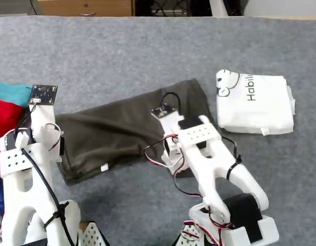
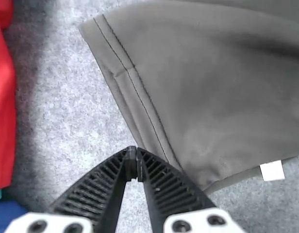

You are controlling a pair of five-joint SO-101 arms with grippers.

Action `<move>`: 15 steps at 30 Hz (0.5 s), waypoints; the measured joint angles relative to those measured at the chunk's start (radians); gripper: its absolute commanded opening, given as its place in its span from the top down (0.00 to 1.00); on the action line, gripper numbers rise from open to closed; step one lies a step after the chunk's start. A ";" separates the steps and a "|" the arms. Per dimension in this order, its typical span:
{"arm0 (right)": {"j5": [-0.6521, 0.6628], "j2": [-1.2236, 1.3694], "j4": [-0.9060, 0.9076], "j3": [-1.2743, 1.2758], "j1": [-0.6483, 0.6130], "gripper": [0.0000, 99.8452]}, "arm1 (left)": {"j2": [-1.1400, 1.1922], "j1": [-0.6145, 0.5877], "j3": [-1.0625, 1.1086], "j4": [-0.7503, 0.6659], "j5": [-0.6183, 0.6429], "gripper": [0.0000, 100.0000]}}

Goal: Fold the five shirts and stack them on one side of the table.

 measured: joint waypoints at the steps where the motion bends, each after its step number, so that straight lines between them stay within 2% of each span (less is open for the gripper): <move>1: 0.009 0.000 0.023 -0.018 0.000 0.99 | 0.000 0.000 0.000 -0.009 0.000 0.97; 8: 0.021 0.002 0.133 -0.384 0.106 0.99 | 0.048 0.041 -0.106 -0.017 0.014 0.97; 15: 0.021 0.203 0.055 -0.769 0.146 0.99 | 0.353 0.092 -0.350 -0.017 0.187 0.97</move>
